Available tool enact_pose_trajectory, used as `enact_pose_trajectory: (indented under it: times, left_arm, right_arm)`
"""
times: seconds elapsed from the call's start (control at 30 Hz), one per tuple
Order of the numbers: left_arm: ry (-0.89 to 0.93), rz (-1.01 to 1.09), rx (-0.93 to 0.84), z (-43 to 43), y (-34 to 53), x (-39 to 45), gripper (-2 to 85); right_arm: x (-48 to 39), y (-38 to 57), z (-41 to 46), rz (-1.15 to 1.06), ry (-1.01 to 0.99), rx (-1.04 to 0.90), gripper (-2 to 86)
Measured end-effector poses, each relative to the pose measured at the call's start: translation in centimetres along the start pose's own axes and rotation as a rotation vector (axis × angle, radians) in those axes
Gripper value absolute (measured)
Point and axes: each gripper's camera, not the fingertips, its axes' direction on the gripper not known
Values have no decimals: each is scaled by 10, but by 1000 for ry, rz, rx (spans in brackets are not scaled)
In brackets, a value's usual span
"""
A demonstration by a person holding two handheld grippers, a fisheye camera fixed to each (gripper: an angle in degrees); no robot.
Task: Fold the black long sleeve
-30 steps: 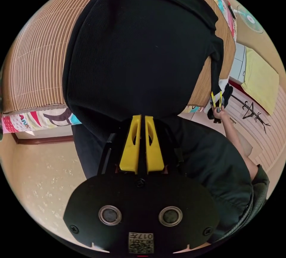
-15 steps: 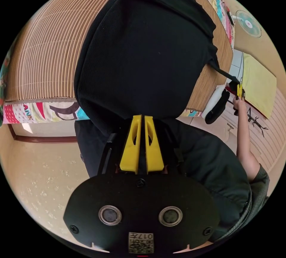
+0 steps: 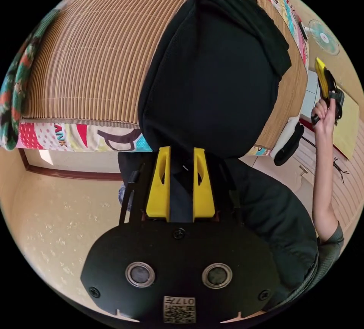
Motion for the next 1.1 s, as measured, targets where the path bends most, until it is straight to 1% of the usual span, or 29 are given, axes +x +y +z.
enact_pose_trajectory:
  times: [0.13,0.2,0.27,0.33,0.4,0.5,0.57,0.6,0.63,0.73,0.77,0.83,0.9,0.97,1.0,1.03,1.07,1.1]
  left_arm:
    - [-45,-36,-33,3,4,-40,115]
    - [-34,-34,-75,10,2,-55,117]
    - [-61,-17,-136,22,-1,-70,122]
    - [-86,9,-176,29,-5,-78,125]
    - [-79,44,-206,36,-12,-85,131]
    - [10,94,-213,41,-25,-97,117]
    - [114,96,-236,43,-36,-109,69]
    - [138,94,-242,43,-38,-112,49]
    - [182,89,-253,41,-40,-118,9]
    - [242,121,-293,27,-40,-131,-6]
    - [308,171,-330,22,-37,-135,-8]
    - [402,266,-398,12,-28,-139,-9]
    - [442,373,-432,-7,-15,-141,-9]
    - [498,482,-424,-37,4,-147,-8]
    - [522,484,-410,-44,8,-152,-8]
    - [534,445,-367,-56,11,-164,-6]
    - [512,377,-306,-66,12,-179,-2]
    - [498,351,-271,-70,12,-185,1]
  right_arm:
    - [48,85,1,165,42,-112,9]
    - [75,145,-7,297,79,-165,15]
    - [88,183,-11,376,95,-215,23]
    - [97,211,-11,445,119,-280,41]
    - [108,233,-4,524,142,-350,97]
    - [119,241,11,577,159,-396,138]
    - [125,238,23,584,173,-419,142]
    - [127,234,32,575,169,-437,139]
    - [129,232,37,574,171,-450,136]
    - [135,220,49,597,240,-511,100]
    - [135,217,50,582,246,-541,69]
    - [132,216,44,523,129,-533,45]
    - [126,215,26,425,-267,-438,34]
    - [119,217,6,364,-478,-349,28]
    - [116,218,-9,343,-515,-305,26]
    - [115,220,-16,343,-505,-287,25]
    - [116,223,-30,354,-465,-251,23]
    - [119,227,-42,378,-421,-216,21]
